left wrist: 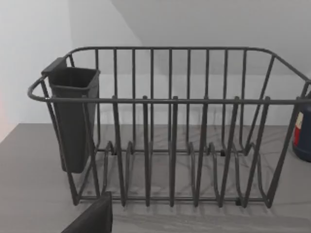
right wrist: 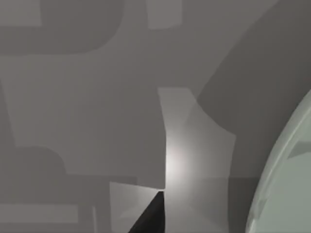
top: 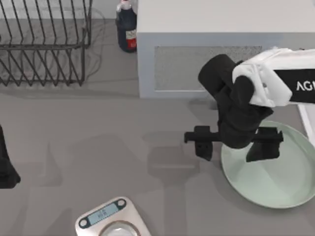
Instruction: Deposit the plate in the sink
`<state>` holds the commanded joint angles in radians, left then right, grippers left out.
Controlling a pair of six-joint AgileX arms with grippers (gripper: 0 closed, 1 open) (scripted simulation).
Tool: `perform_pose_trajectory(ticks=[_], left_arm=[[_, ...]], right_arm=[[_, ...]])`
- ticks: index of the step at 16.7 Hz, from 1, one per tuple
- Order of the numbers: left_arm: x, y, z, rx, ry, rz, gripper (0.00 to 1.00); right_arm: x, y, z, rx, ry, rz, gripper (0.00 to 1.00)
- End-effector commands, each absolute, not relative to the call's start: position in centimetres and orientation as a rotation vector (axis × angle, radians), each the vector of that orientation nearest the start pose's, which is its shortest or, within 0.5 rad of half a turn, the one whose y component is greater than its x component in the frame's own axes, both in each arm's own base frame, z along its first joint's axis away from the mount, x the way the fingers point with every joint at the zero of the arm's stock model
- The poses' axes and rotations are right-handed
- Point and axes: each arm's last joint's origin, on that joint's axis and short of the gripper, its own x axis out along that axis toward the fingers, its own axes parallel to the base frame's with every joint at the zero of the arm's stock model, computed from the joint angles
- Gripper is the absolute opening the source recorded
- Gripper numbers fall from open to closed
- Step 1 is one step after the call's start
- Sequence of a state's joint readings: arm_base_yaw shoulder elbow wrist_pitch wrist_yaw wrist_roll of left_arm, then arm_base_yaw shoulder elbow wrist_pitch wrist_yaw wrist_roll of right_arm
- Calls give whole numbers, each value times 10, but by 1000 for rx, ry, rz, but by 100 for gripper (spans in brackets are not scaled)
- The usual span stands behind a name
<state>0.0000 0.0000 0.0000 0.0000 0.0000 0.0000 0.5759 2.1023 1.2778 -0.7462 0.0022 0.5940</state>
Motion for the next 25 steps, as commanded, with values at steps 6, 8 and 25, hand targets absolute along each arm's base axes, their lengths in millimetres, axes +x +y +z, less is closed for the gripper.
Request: perform_pose_trajectory(ticks=[6,8,25], left_arm=[[106,-1,160,0,0,0,100],[106,-1,160,0,0,0,100],[106,-1,160,0,0,0,100]], right_arm=[[309,204,89,8,1571,-8,2],[309,204,89,8,1571,-8,0],[307,266,223,-22,1501,47,0]])
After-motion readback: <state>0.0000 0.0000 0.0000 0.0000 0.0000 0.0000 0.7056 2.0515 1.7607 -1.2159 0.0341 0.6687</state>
